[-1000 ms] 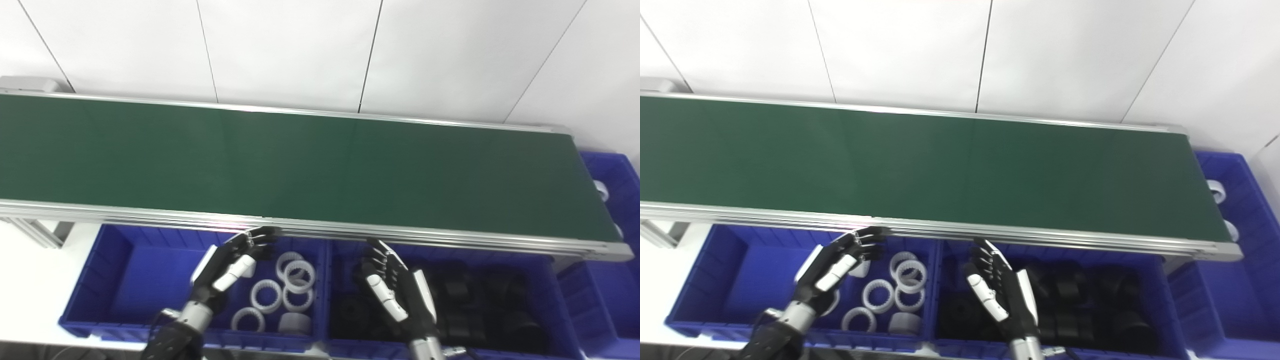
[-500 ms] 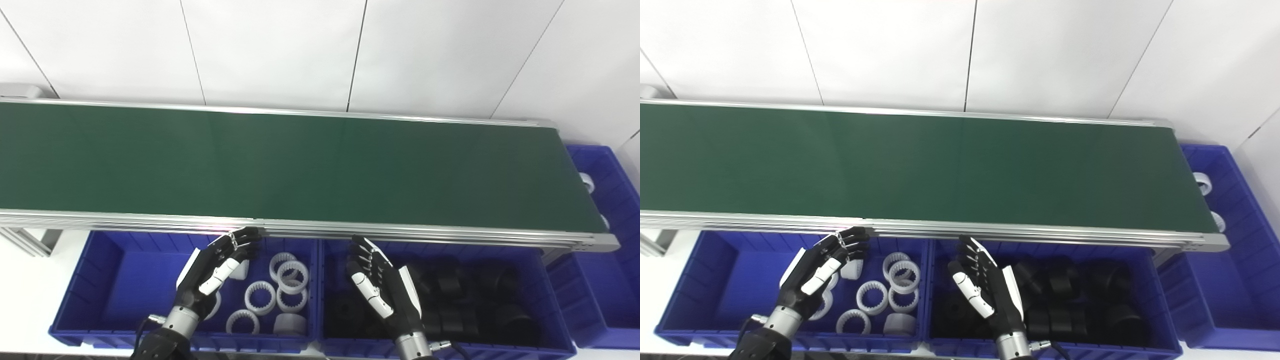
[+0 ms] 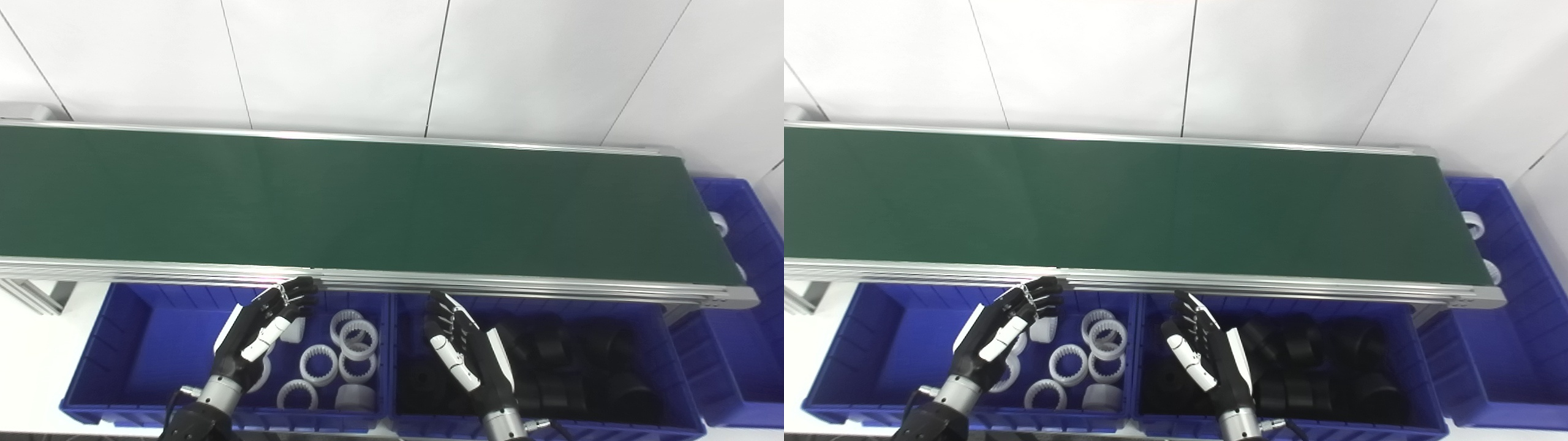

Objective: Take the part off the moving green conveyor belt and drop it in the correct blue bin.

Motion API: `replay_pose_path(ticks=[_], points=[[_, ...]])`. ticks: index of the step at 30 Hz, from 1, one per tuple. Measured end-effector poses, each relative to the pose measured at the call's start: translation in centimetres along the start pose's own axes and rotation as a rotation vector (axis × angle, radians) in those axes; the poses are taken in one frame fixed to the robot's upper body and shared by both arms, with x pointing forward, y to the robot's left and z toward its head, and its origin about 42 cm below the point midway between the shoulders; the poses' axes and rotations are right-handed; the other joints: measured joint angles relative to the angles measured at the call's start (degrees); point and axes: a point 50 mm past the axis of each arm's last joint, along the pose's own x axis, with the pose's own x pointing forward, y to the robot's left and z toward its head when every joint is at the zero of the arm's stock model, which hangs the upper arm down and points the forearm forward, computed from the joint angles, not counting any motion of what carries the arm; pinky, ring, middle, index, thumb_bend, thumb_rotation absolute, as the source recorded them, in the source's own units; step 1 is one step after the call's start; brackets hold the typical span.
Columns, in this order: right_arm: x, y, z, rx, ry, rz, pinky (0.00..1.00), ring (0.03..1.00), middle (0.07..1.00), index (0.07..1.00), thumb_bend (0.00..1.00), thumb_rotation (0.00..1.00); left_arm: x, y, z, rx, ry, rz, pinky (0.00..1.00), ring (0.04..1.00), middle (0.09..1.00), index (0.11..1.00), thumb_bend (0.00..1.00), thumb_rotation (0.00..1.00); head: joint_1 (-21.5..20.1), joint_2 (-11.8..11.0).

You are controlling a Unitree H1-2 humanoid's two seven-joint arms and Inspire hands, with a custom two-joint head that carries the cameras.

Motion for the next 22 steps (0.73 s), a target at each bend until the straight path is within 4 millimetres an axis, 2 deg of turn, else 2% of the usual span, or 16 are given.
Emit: replay_pose_path(ticks=[3,9,17,22], points=[[0.0,0.0,0.0,-0.001,0.0,0.0,0.73,0.788,0.84,0.878,0.52,0.74,0.0,-0.2,0.0,0.007,0.002,-0.013,0.71,0.732,0.766,0.781,0.81,0.67,0.44,-0.17],[0.0,-0.1,0.0,-0.004,0.0,0.0,0.74,0.797,0.844,0.882,0.53,0.75,0.1,-0.9,0.5,0.046,-0.011,-0.037,0.73,0.748,0.78,0.803,0.82,0.69,1.32,-0.44],[-0.1,-0.5,-0.1,-0.012,-0.002,-0.001,0.73,0.796,0.838,0.874,0.54,0.75,-0.2,-2.8,0.7,0.087,-0.021,-0.073,0.71,0.761,0.806,0.831,0.83,0.64,2.02,-0.53],[-0.2,-0.5,-0.1,-0.011,-0.012,-0.001,0.73,0.797,0.839,0.874,0.54,0.75,-0.2,-3.4,0.7,0.121,-0.014,-0.095,0.73,0.791,0.836,0.855,0.86,0.66,2.37,-0.53]])
